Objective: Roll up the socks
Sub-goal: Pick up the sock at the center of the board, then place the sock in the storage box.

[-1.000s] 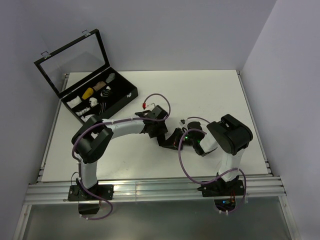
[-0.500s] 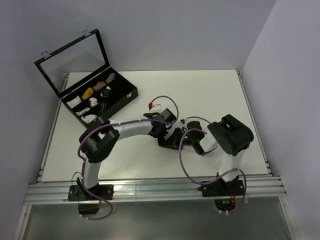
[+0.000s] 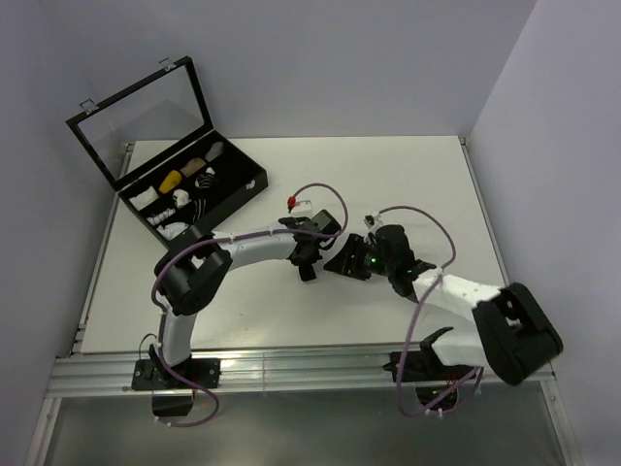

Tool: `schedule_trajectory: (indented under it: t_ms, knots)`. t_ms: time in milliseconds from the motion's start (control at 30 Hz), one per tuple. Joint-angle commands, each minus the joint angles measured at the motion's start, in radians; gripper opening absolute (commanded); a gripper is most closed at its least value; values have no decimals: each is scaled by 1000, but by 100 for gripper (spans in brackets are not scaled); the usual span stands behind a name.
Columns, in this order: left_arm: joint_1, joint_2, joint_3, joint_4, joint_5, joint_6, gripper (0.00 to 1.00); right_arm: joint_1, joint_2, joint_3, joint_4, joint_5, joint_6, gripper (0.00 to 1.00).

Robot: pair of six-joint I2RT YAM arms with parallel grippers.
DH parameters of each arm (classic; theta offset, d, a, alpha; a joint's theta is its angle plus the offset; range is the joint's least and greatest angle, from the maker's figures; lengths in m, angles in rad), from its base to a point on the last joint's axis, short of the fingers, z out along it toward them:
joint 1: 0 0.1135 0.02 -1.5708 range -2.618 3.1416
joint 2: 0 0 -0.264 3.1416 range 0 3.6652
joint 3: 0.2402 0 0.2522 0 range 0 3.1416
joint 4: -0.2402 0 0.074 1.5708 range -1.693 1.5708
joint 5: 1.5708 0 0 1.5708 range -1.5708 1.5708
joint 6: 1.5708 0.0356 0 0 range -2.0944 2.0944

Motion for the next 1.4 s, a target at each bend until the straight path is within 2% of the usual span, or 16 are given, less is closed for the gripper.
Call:
schedule_trajectory:
  t_ms: [0,133,233,433,500,667,867,1067,1167,1367]
  knots:
    - [69,33,-53,-231,-126,98,0,-6,-169,64,-325,168,-154,56]
    - [109,-68,-19,-201,-165,176,0,-6,-340,143,-578,300,-217,65]
    - [154,-156,-4,-142,-162,274,0,-8,-443,224,-716,395,-265,67]
    - [269,-292,47,-50,-163,516,0,-8,-598,390,-905,573,-340,81]
    - [328,-317,84,-31,-136,619,0,-8,-627,418,-927,602,-361,82]
    - [448,-297,180,56,-10,818,0,-8,-722,453,-916,657,-375,94]
    - [620,-152,346,66,177,903,0,-8,-759,447,-854,697,-424,97]
    - [735,-21,447,47,374,962,0,-8,-767,438,-808,734,-475,98]
    - [767,13,443,55,405,978,0,-8,-753,438,-792,751,-492,99]
    - [787,16,315,213,430,982,0,-8,-675,469,-815,759,-513,99]
